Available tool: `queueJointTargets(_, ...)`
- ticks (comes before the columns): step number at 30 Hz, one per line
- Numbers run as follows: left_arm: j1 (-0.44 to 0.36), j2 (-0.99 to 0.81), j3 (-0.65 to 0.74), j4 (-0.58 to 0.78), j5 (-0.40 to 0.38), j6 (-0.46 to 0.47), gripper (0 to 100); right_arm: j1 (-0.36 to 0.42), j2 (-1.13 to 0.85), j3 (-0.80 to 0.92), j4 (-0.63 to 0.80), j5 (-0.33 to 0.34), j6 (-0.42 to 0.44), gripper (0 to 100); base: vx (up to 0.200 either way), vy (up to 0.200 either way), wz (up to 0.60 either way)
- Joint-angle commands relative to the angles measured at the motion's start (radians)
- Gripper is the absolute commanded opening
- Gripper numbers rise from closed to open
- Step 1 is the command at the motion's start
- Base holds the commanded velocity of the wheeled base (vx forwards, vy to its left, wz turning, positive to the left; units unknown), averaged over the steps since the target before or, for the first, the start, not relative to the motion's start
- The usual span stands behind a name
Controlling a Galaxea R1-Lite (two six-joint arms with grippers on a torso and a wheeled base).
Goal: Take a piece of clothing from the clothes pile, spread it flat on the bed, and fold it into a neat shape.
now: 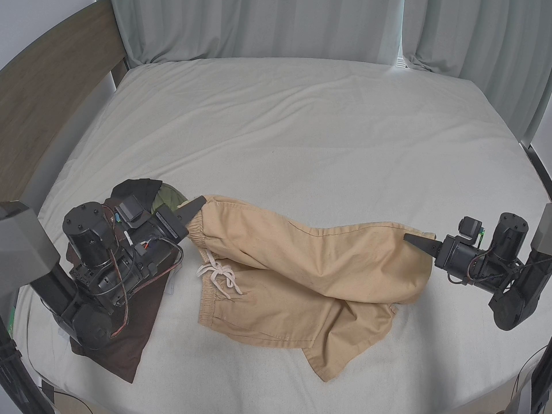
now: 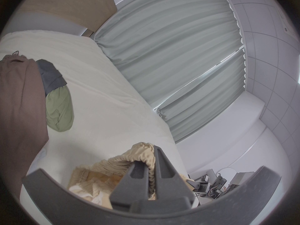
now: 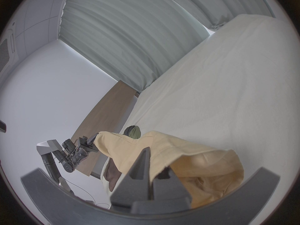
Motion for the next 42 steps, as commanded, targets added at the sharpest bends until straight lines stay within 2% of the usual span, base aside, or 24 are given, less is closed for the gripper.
queueJointTargets(1, -0.001, -0.037, -0.005, -0.002, -0.001, 0.000, 0, -0.001, -0.055, 0.001, 0.000, 0.001, 0.002, 0, 0.000, 0.000, 0.00)
queueJointTargets(26, -0.006, -0.143, 0.001, -0.001, -0.007, -0.004, 0, 0.032, -0.175, 0.013, 0.001, 0.001, 0.000, 0, 0.000, 0.000, 0.00)
queueJointTargets(42, 0.001, -0.154, -0.003, -0.001, -0.011, -0.002, 0, 0.017, -0.215, -0.008, 0.000, 0.001, 0.002, 0, 0.000, 0.000, 0.00)
